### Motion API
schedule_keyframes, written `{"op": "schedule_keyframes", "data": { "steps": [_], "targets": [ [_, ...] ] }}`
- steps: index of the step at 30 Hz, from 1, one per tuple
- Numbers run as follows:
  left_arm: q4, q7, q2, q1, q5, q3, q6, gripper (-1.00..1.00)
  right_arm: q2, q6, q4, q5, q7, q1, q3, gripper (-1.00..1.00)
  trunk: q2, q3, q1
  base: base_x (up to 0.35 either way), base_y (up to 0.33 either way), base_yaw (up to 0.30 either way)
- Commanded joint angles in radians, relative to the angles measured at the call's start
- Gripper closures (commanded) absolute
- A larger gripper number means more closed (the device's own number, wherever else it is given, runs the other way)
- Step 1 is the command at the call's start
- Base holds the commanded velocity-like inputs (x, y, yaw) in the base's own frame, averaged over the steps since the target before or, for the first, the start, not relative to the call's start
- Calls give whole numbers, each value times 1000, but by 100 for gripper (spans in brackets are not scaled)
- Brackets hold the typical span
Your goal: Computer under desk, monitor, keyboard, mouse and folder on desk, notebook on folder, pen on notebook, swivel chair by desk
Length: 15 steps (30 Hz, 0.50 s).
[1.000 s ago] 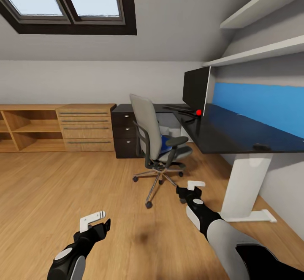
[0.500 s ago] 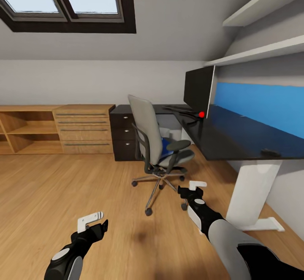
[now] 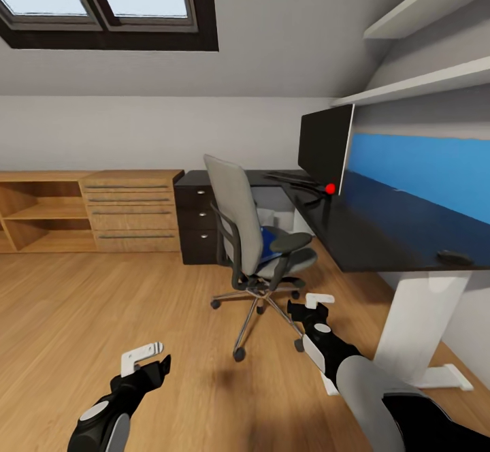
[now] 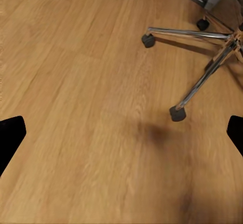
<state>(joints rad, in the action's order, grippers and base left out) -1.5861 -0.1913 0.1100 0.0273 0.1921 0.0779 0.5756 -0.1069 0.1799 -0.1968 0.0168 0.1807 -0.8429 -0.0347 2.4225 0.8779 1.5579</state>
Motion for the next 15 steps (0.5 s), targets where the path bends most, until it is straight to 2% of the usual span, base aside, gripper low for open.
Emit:
{"op": "schedule_keyframes", "data": {
  "steps": [1,6,11,15],
  "targets": [
    [-1,-7,0,1,11,6,4,-100,0,5,2,2,2,-1,-3,-100,0,1,0,129,0,0],
    [-1,-6,1,0,13,30,4,-100,0,10,4,2,2,-1,-4,-100,0,1,0,218,0,0],
    [-1,-3,1,1,13,36,4,-100,0,11,5,2,2,-1,-5,-100,0,1,0,270,0,0],
    [-1,-1,1,1,13,39,4,-100,4,12,5,1,2,-1,-11,-100,0,1,0,137,0,0]
  ]
}}
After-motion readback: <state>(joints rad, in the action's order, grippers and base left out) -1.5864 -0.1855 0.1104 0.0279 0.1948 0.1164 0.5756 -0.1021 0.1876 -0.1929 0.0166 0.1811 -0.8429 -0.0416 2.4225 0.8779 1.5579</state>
